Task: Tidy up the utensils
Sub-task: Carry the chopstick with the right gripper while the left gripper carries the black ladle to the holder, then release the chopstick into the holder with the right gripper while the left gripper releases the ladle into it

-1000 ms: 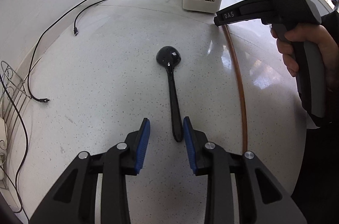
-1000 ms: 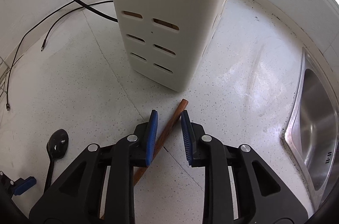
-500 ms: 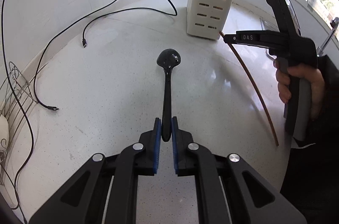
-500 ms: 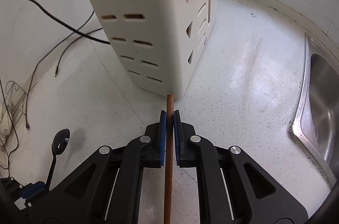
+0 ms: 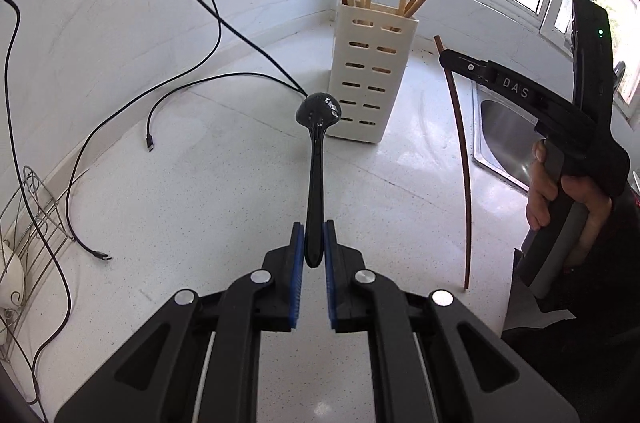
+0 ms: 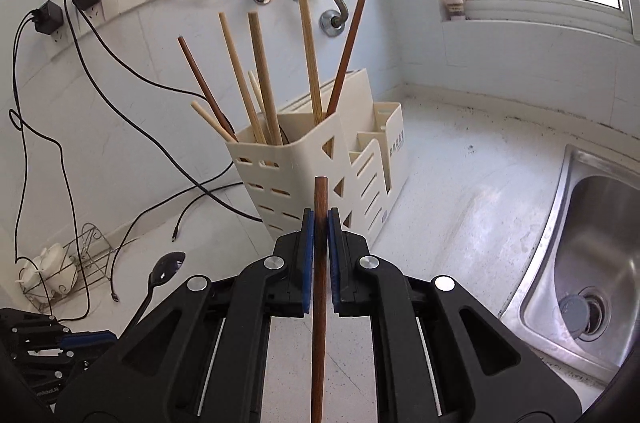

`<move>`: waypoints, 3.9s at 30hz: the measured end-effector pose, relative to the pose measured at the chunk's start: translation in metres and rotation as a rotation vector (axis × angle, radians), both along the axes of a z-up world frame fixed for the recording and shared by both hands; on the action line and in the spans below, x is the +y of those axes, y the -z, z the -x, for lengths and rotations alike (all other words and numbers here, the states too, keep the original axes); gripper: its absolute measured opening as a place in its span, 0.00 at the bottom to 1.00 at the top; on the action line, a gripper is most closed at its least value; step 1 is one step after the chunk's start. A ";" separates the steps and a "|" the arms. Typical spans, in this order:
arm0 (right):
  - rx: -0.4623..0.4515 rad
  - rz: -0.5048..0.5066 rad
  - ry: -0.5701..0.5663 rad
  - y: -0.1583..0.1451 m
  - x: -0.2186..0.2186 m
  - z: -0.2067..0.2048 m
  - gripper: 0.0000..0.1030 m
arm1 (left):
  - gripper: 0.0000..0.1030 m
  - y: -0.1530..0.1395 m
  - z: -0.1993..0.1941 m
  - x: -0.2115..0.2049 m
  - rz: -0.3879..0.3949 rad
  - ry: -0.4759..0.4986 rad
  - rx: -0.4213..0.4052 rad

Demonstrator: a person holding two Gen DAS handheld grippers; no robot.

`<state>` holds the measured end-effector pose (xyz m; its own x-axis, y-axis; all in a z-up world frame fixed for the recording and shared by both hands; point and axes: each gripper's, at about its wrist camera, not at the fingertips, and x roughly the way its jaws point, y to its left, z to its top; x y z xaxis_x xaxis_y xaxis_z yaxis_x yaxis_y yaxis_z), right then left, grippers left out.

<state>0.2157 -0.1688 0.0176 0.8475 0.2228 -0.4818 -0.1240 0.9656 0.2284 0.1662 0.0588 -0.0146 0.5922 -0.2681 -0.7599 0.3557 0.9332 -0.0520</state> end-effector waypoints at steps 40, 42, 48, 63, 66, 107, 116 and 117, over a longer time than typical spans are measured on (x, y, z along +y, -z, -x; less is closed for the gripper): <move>-0.455 0.089 -0.068 -0.160 -0.037 0.038 0.06 | 0.09 -0.105 -0.038 -0.048 0.226 0.028 -0.330; -0.478 0.096 -0.063 -0.168 -0.040 0.036 0.06 | 0.09 -0.103 -0.037 -0.050 0.207 0.041 -0.311; -0.527 0.084 -0.074 -0.187 -0.044 0.025 0.06 | 0.09 -0.093 -0.036 -0.054 0.128 0.071 -0.174; -0.577 0.061 -0.121 -0.205 -0.033 -0.012 0.06 | 0.09 -0.099 -0.078 -0.063 0.065 0.092 0.137; -0.567 0.042 -0.138 -0.202 -0.034 -0.022 0.06 | 0.09 -0.103 -0.088 -0.068 0.042 0.097 0.176; -0.325 -0.153 -0.463 -0.160 -0.063 -0.102 0.06 | 0.09 -0.126 -0.164 -0.119 -0.055 0.021 0.448; -0.329 -0.131 -0.474 -0.155 -0.061 -0.100 0.06 | 0.09 -0.128 -0.146 -0.113 -0.050 -0.001 0.569; -0.327 -0.129 -0.475 -0.154 -0.060 -0.100 0.06 | 0.09 -0.129 -0.146 -0.113 -0.055 -0.002 0.571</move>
<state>0.3157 -0.2288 0.1716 0.7408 0.6533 -0.1560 -0.6196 0.7544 0.2168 0.3124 -0.0541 0.1147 0.0844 -0.2183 -0.9722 0.2839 0.9405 -0.1866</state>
